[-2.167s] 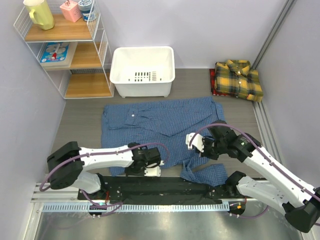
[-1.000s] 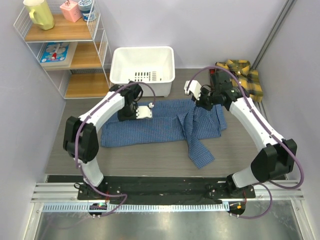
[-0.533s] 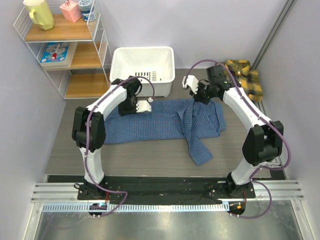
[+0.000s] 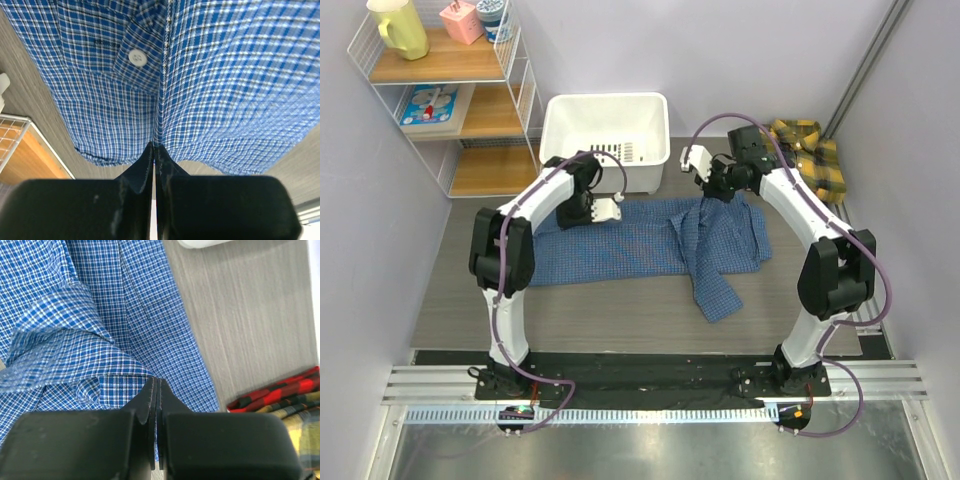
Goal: Fold and stack the long sleeve shirts
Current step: Fold the shirt
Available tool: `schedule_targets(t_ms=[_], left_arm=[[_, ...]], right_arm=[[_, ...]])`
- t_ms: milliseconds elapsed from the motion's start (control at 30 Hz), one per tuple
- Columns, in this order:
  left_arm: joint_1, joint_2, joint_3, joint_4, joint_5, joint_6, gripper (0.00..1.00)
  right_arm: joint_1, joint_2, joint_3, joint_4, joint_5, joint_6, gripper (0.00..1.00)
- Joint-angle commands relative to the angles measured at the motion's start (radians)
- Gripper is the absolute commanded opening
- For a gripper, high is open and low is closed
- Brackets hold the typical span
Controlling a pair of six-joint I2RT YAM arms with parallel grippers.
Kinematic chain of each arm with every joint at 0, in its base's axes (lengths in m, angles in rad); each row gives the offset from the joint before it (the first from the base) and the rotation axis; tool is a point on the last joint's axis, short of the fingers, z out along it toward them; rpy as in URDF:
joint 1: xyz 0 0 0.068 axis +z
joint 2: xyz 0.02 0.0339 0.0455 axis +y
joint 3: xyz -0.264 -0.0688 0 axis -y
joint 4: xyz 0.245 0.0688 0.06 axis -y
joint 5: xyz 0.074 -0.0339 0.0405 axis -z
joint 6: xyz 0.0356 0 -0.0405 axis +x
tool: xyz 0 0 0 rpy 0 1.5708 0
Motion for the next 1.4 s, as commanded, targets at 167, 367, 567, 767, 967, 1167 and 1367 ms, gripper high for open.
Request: schedule_targets(t_ms=[167, 367, 567, 767, 967, 1167, 1367], left_arm=[[0.024, 0.024, 0.038, 0.028, -0.016, -0.026, 0.00], [0.024, 0.033, 0.044, 0.037, -0.033, -0.032, 0.00], [0.067, 0.060, 0.063, 0.087, -0.030, -0.133, 0.06], [0.212, -0.025, 0.092, 0.092, 0.079, -0.320, 0.41], [0.271, -0.192, -0.032, 0.098, 0.229, -0.481, 0.53], [0.271, -0.236, -0.241, 0.160, 0.352, -0.592, 0.54], [0.260, -0.222, -0.360, 0.221, 0.337, -0.617, 0.50]], right_arm=[[-0.003, 0.023, 0.066, 0.070, -0.010, 0.021, 0.01], [0.000, 0.054, 0.074, 0.064, -0.017, -0.011, 0.01], [0.000, 0.124, 0.101, 0.054, 0.046, 0.041, 0.21], [-0.082, 0.148, 0.231, -0.140, 0.045, 0.171, 0.62], [-0.158, 0.140, 0.215, -0.421, -0.036, 0.244, 0.65], [-0.164, 0.203, 0.114, -0.449, -0.040, 0.245, 0.56], [-0.168, 0.238, 0.019, -0.333, -0.012, 0.270, 0.50]])
